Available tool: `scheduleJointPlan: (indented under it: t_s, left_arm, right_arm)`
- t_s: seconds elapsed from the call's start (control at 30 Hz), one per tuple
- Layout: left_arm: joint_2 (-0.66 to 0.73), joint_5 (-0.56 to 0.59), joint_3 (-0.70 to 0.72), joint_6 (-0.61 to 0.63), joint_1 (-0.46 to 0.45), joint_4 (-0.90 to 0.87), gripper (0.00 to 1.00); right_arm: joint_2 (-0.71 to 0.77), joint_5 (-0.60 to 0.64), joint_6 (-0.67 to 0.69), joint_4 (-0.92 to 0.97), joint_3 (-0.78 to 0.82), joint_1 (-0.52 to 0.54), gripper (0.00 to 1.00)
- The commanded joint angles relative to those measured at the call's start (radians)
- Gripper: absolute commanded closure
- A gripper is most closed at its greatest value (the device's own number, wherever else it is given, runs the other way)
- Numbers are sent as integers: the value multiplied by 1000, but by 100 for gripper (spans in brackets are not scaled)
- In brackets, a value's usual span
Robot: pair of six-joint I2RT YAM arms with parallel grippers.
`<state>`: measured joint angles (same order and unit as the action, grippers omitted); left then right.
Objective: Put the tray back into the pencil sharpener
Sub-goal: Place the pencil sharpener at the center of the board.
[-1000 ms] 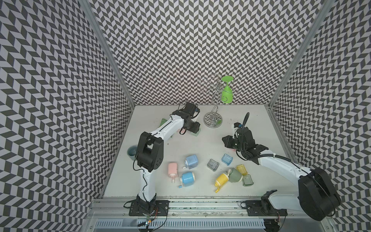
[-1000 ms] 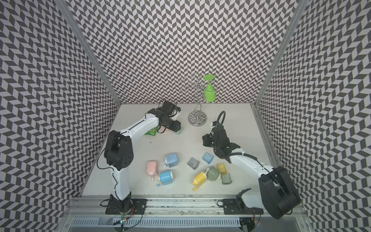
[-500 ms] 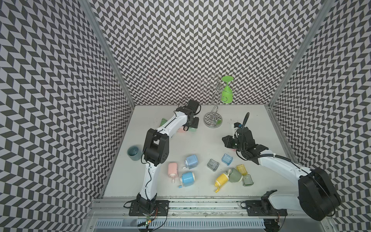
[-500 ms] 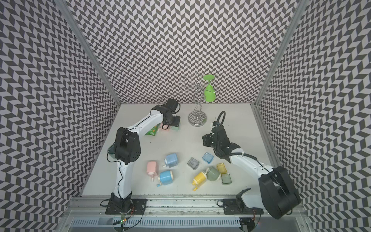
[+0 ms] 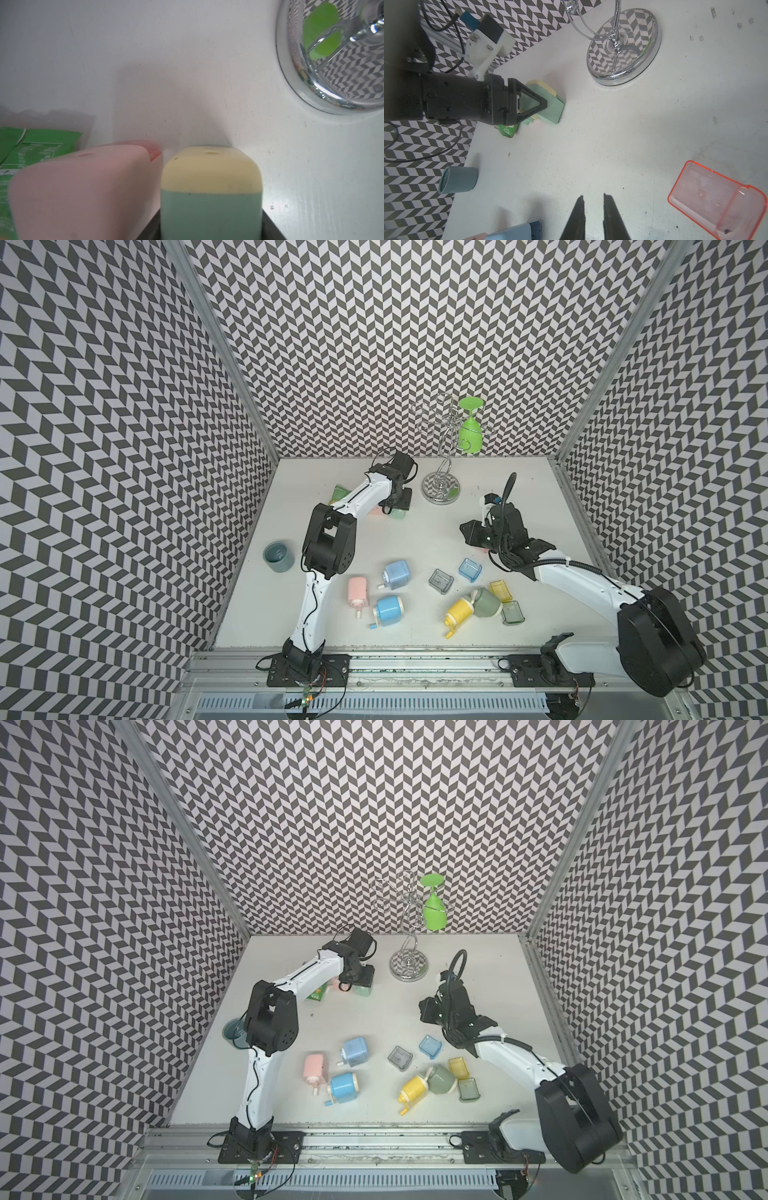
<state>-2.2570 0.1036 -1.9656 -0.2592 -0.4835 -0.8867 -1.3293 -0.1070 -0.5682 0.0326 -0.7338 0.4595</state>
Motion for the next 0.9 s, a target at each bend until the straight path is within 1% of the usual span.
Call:
scheduleJointPlan:
  t_s: [0.0,0.1,0.23,0.53,0.87]
  left_arm:
    - [-7,8,-28,0,-3,1,51]
    - [3,-1,-25,7,-4,11,40]
    - [14,-5,-23,12,-3,21,36]
    - [49,6,-25,14,-2,26,31]
    - [138,25,-21,18,-6,56,29]
  right_arm:
    - [8,17,5,-11,-19,1,81]
    - [8,18,6,-11,-21,1,80]
    - [9,16,5,-8,-21,2,79]
    - [15,16,8,-3,-19,2,76]
    - [24,18,13,5,-18,2,73]
